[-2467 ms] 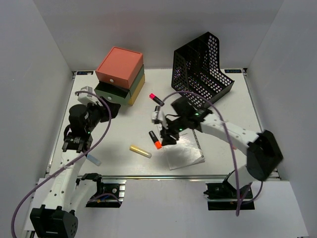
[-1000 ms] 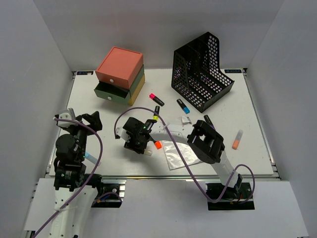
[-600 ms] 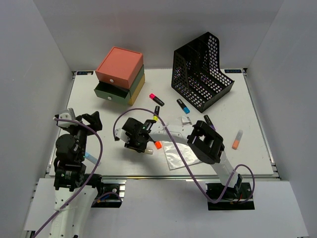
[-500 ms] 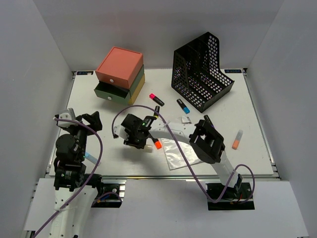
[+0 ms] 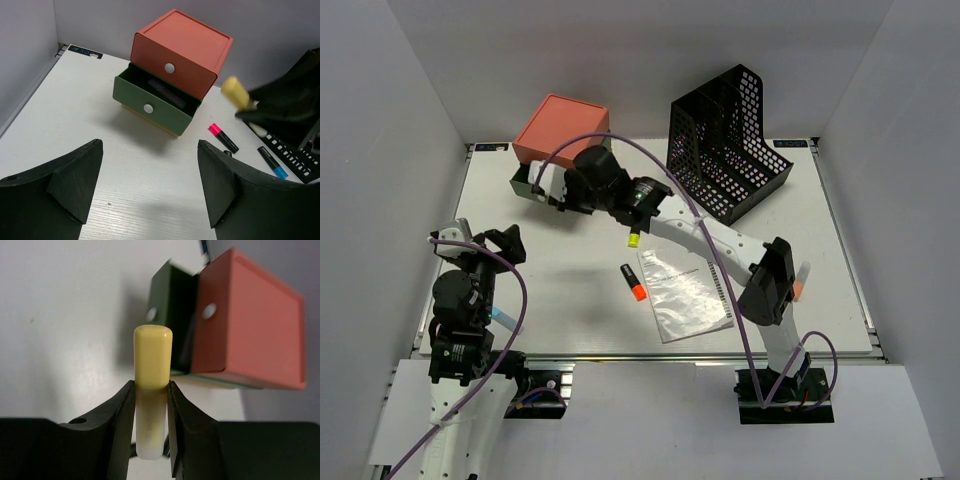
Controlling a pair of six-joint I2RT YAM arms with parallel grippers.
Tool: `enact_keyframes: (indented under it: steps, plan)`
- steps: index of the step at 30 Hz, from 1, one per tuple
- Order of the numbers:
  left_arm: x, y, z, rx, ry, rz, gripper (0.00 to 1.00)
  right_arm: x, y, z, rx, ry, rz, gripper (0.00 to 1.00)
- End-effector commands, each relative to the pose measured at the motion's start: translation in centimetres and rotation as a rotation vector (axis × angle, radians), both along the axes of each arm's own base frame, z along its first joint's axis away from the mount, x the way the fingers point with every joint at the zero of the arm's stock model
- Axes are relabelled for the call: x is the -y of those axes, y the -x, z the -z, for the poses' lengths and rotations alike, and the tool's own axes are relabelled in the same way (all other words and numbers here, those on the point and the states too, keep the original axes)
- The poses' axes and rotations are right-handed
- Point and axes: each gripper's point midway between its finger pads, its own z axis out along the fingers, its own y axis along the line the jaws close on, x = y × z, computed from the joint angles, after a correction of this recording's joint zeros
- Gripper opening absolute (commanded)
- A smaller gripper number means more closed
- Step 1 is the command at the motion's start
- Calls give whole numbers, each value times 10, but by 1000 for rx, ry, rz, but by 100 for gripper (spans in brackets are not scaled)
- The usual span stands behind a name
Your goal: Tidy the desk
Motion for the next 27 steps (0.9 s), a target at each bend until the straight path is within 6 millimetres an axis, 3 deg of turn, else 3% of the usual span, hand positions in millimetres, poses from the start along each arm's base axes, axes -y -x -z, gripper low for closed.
enact_keyframes:
  steps: [1,3,8,9,11,12,17,27]
  plan:
    - [-5,-1,6,-23,-11,-24,86,-28,-26,-55,170,-179,-46,0]
    - [-5,-1,6,-23,-12,-26,86,-36,-37,-70,219,-254,-60,0]
    - [-6,0,6,-22,-15,-27,86,-51,-65,-62,220,-366,-46,0]
    - [-6,0,5,-20,-14,-27,85,-56,-71,-52,213,-371,-43,0]
    - [-5,0,5,-17,-16,-24,85,-63,-76,-61,219,-426,-48,0]
    - [-5,0,4,-16,-16,-21,85,-67,-80,-53,211,-430,-46,0]
    - [-4,0,3,-13,-16,-18,85,-77,-91,-60,236,-523,-49,0]
    - [-2,0,2,-8,-16,-5,85,-86,-110,-23,240,-519,-26,0]
